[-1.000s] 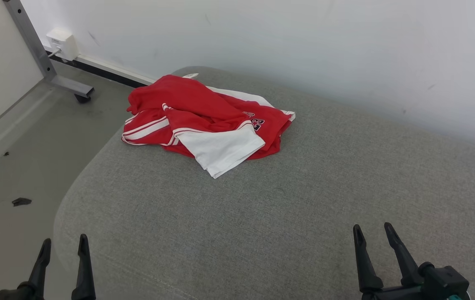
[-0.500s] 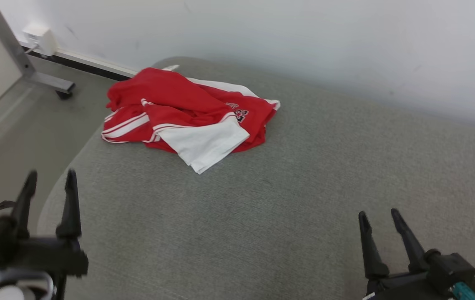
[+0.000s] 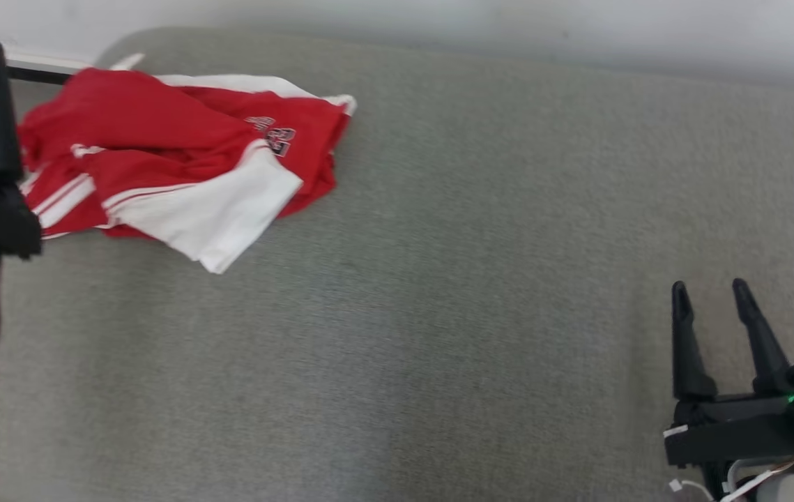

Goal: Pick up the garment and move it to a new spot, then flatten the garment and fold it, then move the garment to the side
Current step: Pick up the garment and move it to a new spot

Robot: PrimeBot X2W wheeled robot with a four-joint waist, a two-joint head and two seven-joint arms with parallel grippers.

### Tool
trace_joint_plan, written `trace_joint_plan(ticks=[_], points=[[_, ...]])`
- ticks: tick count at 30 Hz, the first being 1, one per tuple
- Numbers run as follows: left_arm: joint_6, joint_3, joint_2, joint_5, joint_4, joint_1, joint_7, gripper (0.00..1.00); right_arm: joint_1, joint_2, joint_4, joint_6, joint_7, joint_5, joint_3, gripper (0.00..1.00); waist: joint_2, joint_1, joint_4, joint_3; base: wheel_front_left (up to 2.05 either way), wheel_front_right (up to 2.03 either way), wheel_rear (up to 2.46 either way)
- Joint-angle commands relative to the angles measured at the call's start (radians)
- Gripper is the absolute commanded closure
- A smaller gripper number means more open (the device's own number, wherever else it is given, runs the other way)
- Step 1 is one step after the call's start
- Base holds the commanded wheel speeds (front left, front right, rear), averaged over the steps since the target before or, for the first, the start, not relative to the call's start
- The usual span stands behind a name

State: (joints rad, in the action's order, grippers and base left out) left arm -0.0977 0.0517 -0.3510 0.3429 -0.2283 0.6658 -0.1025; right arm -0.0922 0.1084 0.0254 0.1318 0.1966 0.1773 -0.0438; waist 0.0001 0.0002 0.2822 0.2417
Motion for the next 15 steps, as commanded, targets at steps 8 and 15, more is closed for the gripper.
trace_joint_plan(ticks=[8,15], points=[[-0.012,0.02,-0.082,0.039,-0.151,0.185,0.073,0.0,-0.057,0.003,0.005,-0.002,0.035,0.012,-0.058,0.0,-0.0001,-0.0002,-0.226,0.219,0.0,0.0,0.0],[-0.018,0.007,-0.124,0.058,-0.321,0.24,0.132,0.0,-0.082,0.009,0.02,-0.002,0.051,0.018,-0.068,0.0,-0.0001,-0.0002,-0.262,0.243,0.0,0.0,0.0]])
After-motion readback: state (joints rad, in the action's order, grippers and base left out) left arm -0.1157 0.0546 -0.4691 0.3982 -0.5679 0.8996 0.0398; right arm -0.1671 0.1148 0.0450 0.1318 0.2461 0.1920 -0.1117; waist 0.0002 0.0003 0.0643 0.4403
